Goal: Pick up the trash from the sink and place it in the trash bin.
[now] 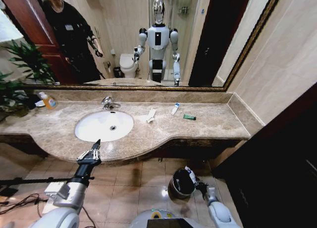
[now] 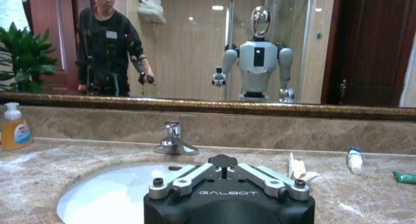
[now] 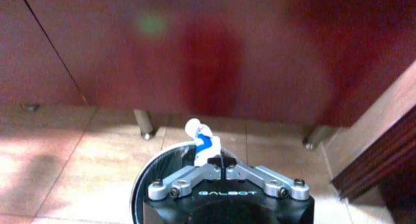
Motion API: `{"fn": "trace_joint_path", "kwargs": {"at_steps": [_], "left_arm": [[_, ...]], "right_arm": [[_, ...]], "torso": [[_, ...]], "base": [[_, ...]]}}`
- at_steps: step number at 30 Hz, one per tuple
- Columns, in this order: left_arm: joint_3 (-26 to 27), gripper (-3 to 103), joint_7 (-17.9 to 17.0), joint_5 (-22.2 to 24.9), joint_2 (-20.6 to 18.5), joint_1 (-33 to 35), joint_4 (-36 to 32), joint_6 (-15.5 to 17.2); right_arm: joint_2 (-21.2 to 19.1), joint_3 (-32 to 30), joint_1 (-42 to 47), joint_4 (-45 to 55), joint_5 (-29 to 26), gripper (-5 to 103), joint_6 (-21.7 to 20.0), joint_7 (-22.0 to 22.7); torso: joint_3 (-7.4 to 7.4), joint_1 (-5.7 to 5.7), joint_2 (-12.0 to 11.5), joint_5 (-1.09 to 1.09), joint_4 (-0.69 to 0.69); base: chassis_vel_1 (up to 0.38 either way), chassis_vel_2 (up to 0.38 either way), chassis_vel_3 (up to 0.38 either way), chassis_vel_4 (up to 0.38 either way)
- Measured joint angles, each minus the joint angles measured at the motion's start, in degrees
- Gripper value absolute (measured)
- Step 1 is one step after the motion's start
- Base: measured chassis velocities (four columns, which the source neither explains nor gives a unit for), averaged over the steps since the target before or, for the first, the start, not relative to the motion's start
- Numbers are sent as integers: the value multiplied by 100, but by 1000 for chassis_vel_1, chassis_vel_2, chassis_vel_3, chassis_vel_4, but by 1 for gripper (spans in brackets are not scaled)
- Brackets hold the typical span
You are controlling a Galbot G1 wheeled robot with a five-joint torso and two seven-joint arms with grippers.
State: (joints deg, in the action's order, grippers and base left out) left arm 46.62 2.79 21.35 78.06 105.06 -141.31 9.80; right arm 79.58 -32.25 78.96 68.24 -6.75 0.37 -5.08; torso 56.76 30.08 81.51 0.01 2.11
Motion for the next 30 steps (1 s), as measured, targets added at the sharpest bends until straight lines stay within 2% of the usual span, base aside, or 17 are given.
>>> {"fn": "trace_joint_path", "kwargs": {"at_steps": [13,19,20,21,22,24,25,26,27,29,30], "left_arm": [[0,0,0,0,0,0,0,0],[0,0,0,0,0,0,0,0],[0,0,0,0,0,0,0,0],[0,0,0,0,0,0,0,0],[0,0,0,0,0,0,0,0],[0,0,0,0,0,0,0,0],[0,0,0,0,0,0,0,0],[0,0,0,0,0,0,0,0],[0,0,0,0,0,0,0,0],[0,0,0,0,0,0,0,0],[0,0,0,0,0,0,0,0]], "right_arm": [[558,-30,-818,-1480,536,0,420,349],[642,-53,-1054,-1831,617,-2,395,510],[634,-46,-1050,-1830,613,8,369,493],[630,-39,-1049,-1826,613,8,371,490],[629,-36,-1048,-1816,613,14,371,489],[630,-36,-1047,-1806,612,14,371,491],[638,-39,-1042,-1764,612,25,371,513],[637,-39,-1037,-1744,612,30,371,522],[637,-39,-1037,-1744,612,30,371,522],[623,-39,-1016,-1691,612,41,371,534],[614,-39,-1006,-1673,613,41,373,539]], "torso": [[0,0,0,-1,0],[0,0,0,-1,1],[0,0,0,-1,0],[0,0,0,-2,0],[0,0,0,-1,0],[0,0,0,-1,0],[0,0,0,-1,0],[0,0,0,-1,0],[0,0,0,-1,0],[0,0,0,-1,0],[0,0,0,-1,0]], "base": [[0,0,0,0],[0,0,0,0],[0,0,0,0],[0,0,0,0],[0,0,0,0],[0,0,0,0],[0,0,0,0],[0,0,0,0],[0,0,0,0],[0,0,0,0],[0,0,0,0]]}}
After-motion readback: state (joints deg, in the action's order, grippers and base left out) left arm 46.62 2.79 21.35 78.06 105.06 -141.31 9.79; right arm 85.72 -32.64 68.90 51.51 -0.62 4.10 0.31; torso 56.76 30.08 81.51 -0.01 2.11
